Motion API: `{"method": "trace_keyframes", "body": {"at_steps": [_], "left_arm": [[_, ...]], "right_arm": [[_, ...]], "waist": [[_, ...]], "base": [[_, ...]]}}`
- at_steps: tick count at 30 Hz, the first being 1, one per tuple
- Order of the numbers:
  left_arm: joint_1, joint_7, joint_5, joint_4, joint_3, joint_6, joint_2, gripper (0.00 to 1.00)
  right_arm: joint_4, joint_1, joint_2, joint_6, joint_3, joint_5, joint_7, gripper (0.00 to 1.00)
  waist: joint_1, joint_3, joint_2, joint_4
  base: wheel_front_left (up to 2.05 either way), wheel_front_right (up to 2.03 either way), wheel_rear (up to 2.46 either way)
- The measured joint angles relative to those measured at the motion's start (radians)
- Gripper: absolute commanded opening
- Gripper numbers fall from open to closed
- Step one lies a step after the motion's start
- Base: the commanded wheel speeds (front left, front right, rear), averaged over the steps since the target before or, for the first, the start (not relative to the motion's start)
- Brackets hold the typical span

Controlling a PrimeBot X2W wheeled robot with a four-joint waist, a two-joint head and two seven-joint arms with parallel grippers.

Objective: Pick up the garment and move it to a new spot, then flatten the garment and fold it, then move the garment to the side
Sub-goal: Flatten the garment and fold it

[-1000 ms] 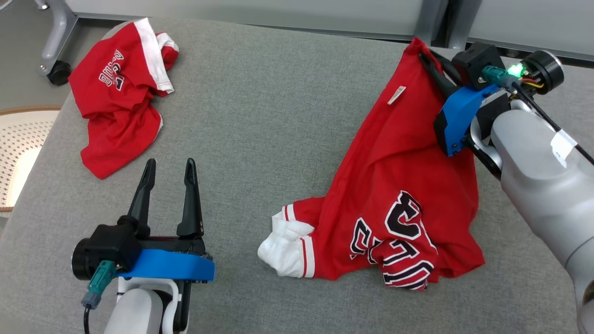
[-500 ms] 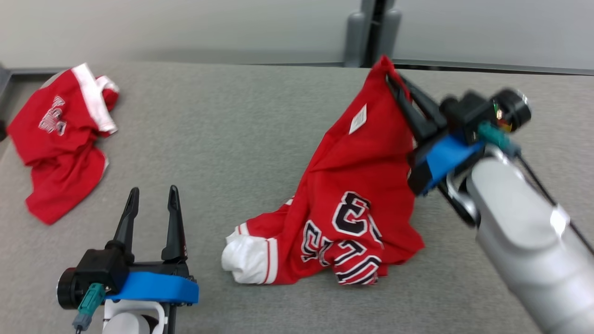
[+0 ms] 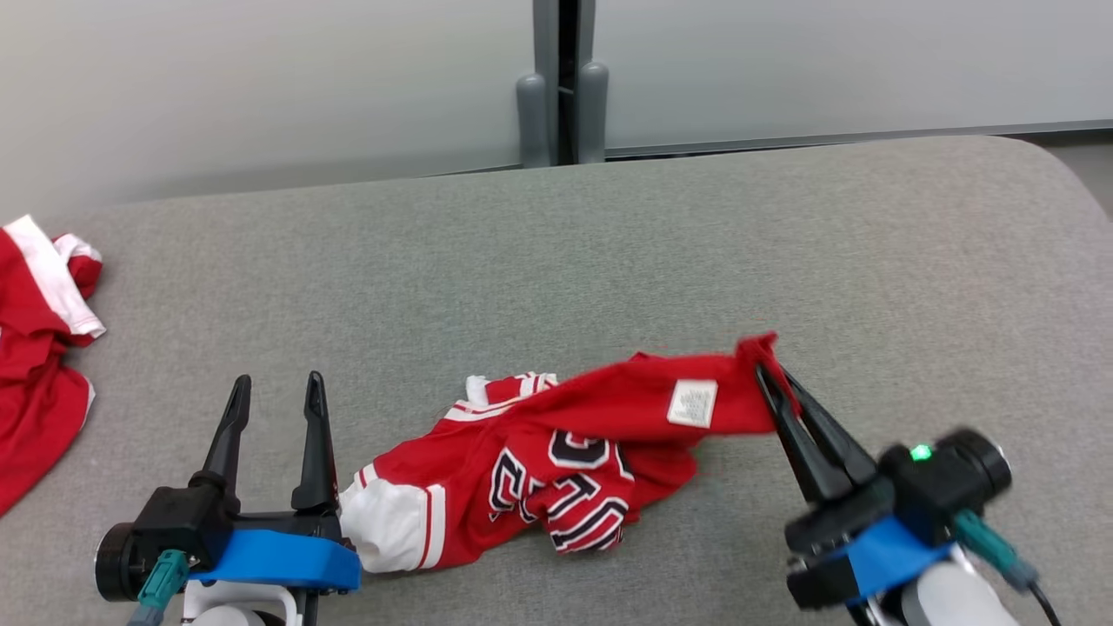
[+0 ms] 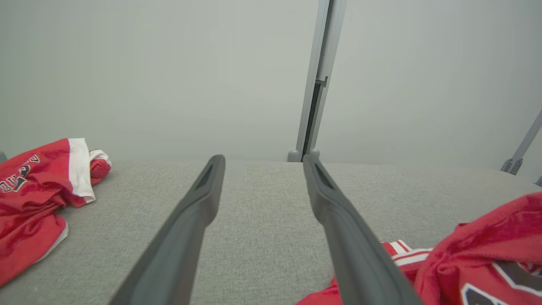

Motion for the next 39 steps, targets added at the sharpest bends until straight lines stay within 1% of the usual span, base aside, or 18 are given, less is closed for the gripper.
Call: {"method": "trace_keyframes", "body": {"at_steps": [4, 8, 12, 16, 17, 18, 19, 25, 28, 30, 33, 36, 39], "left_arm": [[0.003, 0.000, 0.003, 0.001, 0.003, -0.003, 0.000, 1.00], [0.007, 0.000, 0.004, 0.003, 0.004, -0.008, 0.000, 1.00], [0.011, 0.000, 0.004, 0.006, 0.005, -0.012, 0.000, 1.00], [0.013, 0.000, 0.006, 0.007, 0.009, -0.015, 0.000, 1.00], [0.013, 0.000, 0.006, 0.008, 0.010, -0.016, 0.000, 1.00], [0.014, 0.000, 0.007, 0.008, 0.010, -0.016, 0.000, 1.00], [0.015, 0.000, 0.007, 0.008, 0.010, -0.016, 0.000, 1.00], [0.018, 0.000, 0.007, 0.010, 0.010, -0.016, 0.000, 1.00], [0.023, 0.000, 0.005, 0.009, 0.011, -0.016, 0.000, 1.00], [0.024, 0.000, 0.005, 0.009, 0.011, -0.015, 0.000, 1.00], [0.024, 0.000, 0.005, 0.008, 0.013, -0.014, 0.000, 1.00], [0.024, 0.000, 0.005, 0.006, 0.011, -0.012, 0.000, 1.00], [0.020, 0.000, 0.005, 0.005, 0.007, -0.012, 0.000, 1.00]], "right_arm": [[-0.035, 0.135, 0.011, 0.000, -0.044, -0.002, 0.000, 0.00], [-0.033, 0.232, 0.018, 0.000, -0.067, -0.005, 0.000, 0.00], [-0.012, 0.300, 0.027, 0.000, -0.095, -0.004, 0.000, 0.00], [-0.003, 0.322, 0.030, 0.000, -0.120, -0.008, 0.000, 0.00], [-0.011, 0.322, 0.035, 0.000, -0.132, -0.008, 0.000, 0.40], [-0.021, 0.321, 0.038, 0.000, -0.140, -0.009, 0.000, 0.89], [-0.031, 0.319, 0.041, 0.000, -0.147, -0.012, 0.000, 1.00], [-0.126, 0.288, 0.046, 0.000, -0.202, -0.044, 0.000, 1.00], [-0.153, 0.253, 0.036, 0.000, -0.202, -0.072, 0.000, 1.00], [-0.149, 0.212, 0.016, 0.000, -0.180, -0.085, 0.000, 1.00], [-0.139, 0.131, 0.002, 0.000, -0.140, -0.086, 0.032, 1.00], [-0.123, 0.044, -0.010, 0.000, -0.100, -0.079, 0.080, 1.00], [-0.080, -0.030, -0.024, 0.000, -0.053, -0.077, 0.142, 1.00]], "waist": [[0.0000, -0.008, 0.0000, -0.015], [0.0000, -0.015, 0.0000, -0.023], [0.0000, -0.020, 0.0000, -0.025], [0.0000, -0.022, 0.0000, -0.027], [0.0000, -0.023, 0.0000, -0.027], [0.0000, -0.023, 0.0000, -0.028], [0.0000, -0.025, 0.0000, -0.028], [0.0001, -0.035, 0.0000, -0.020], [0.0000, -0.038, 0.0000, -0.014], [0.0001, -0.039, 0.0000, -0.011], [0.0001, -0.039, 0.0000, -0.005], [0.0001, -0.036, 0.0000, 0.003], [0.0001, -0.029, 0.0000, 0.016]], "base": [[0.00, 0.00, 0.00], [0.00, 0.00, 0.00], [0.00, 0.00, 0.00], [0.00, 0.00, 0.00], [0.00, 0.00, 0.00], [0.00, 0.00, 0.00], [0.00, 0.00, 0.00], [0.00, 0.00, 0.00], [0.00, 0.00, 0.00], [0.00, 0.00, 0.00], [0.00, 0.00, 0.00], [0.00, 0.00, 0.00], [0.00, 0.00, 0.00]]}}
